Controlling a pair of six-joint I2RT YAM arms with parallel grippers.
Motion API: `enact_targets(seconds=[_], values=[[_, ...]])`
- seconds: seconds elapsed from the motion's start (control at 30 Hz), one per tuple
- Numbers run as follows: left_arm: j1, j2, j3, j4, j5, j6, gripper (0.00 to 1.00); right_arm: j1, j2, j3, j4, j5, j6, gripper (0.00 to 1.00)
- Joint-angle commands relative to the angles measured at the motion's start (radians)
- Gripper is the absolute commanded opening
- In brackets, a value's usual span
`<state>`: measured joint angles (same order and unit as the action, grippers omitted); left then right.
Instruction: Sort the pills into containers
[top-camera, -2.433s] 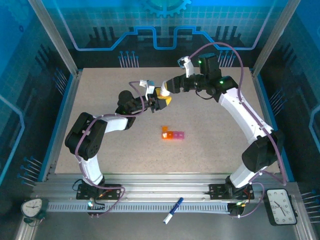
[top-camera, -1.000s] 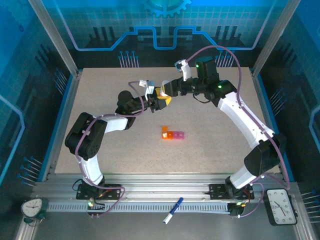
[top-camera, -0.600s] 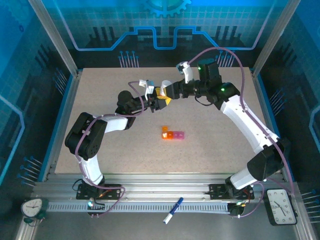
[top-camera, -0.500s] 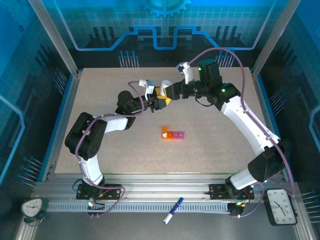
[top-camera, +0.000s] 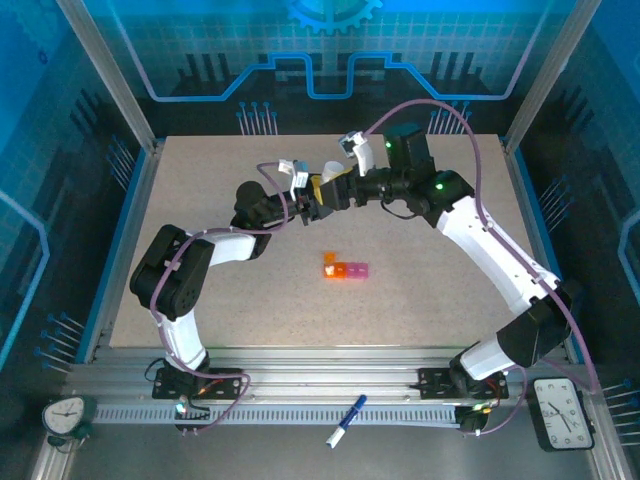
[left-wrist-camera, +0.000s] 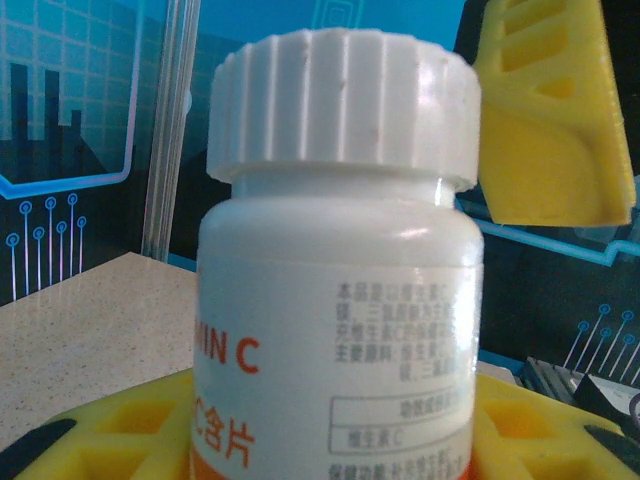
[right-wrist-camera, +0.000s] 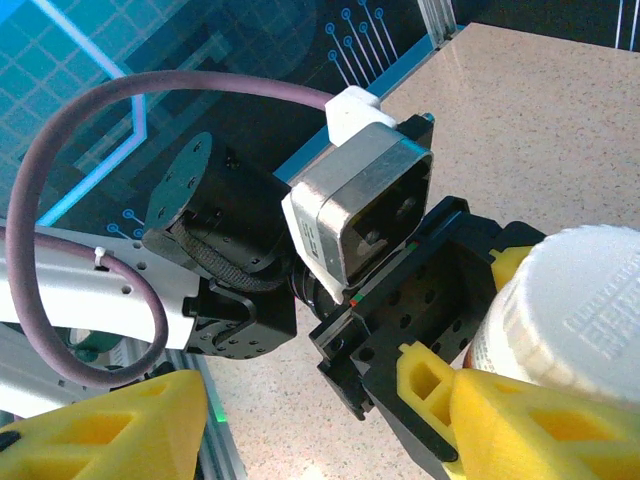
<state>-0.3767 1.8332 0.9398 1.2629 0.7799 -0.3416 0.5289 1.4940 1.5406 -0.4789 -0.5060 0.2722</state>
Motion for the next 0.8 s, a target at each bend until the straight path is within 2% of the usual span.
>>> enact_targets(seconds=[0.0, 0.17, 0.33, 0.77], values=[[-0.004, -0.023, 0.016, 0.025, 0.015, 0.004, 0.0, -0.02, -0.04, 0.036, -0.009, -0.001, -0.008, 0.67], [-0.004, -0.023, 0.014, 0.025, 0.016, 0.005, 0.0, -0.089, -0.058, 0.041, 0.004, 0.026, 0.023, 0.69], [-0.004, -0.022, 0.016, 0.025, 0.016, 0.004, 0.0, -0.143, -0.028, 0.038, 0.011, 0.064, 0.057, 0.84], [-0.005, -0.016, 0.019, 0.026, 0.016, 0.003, 0.0, -0.133, 0.093, 0.104, 0.042, 0.035, 0.09, 0.82]])
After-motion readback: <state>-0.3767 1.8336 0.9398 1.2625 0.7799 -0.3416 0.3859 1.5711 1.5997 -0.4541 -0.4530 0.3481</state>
